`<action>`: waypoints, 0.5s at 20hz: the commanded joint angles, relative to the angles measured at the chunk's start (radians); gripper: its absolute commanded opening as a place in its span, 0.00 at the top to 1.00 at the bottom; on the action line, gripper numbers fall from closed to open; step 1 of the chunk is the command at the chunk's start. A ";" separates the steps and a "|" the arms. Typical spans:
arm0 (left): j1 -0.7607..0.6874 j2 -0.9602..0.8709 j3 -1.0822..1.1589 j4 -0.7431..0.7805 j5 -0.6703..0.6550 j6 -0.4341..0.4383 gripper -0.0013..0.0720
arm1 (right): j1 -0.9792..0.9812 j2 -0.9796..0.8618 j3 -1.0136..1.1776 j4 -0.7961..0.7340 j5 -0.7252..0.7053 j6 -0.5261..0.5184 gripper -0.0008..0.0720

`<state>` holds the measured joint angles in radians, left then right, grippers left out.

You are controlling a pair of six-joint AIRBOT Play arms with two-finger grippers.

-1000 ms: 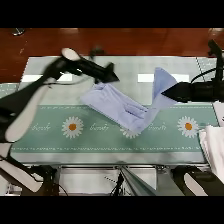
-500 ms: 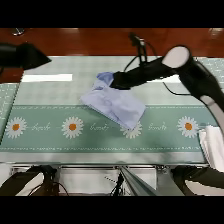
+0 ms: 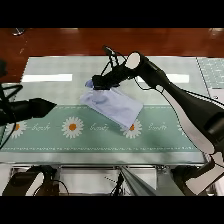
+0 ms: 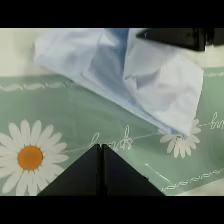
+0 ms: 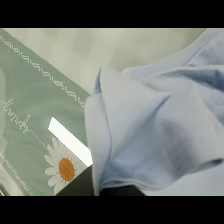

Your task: Fold the shirts.

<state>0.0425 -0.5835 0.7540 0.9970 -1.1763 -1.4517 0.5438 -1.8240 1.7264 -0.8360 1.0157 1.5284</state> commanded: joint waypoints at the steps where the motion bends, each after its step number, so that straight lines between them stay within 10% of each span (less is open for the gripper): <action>1: 0.000 0.023 -0.127 -0.056 0.051 0.003 0.95 | -0.001 -0.040 0.025 -0.014 -0.063 0.028 0.95; 7: 0.001 0.023 -0.148 -0.056 0.060 0.004 0.95 | -0.027 -0.050 0.031 -0.008 -0.070 0.081 0.95; 8: 0.001 0.023 -0.148 -0.056 0.063 0.003 0.95 | -0.020 -0.059 0.031 -0.002 -0.066 0.084 0.82; 10: 0.001 0.023 -0.148 -0.056 0.084 0.003 0.95 | -0.012 -0.076 0.031 0.032 -0.045 0.079 0.12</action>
<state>0.0425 -0.5621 0.6125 0.9440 -1.1137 -1.4483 0.5247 -1.8824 1.7554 -0.8326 0.9546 1.5993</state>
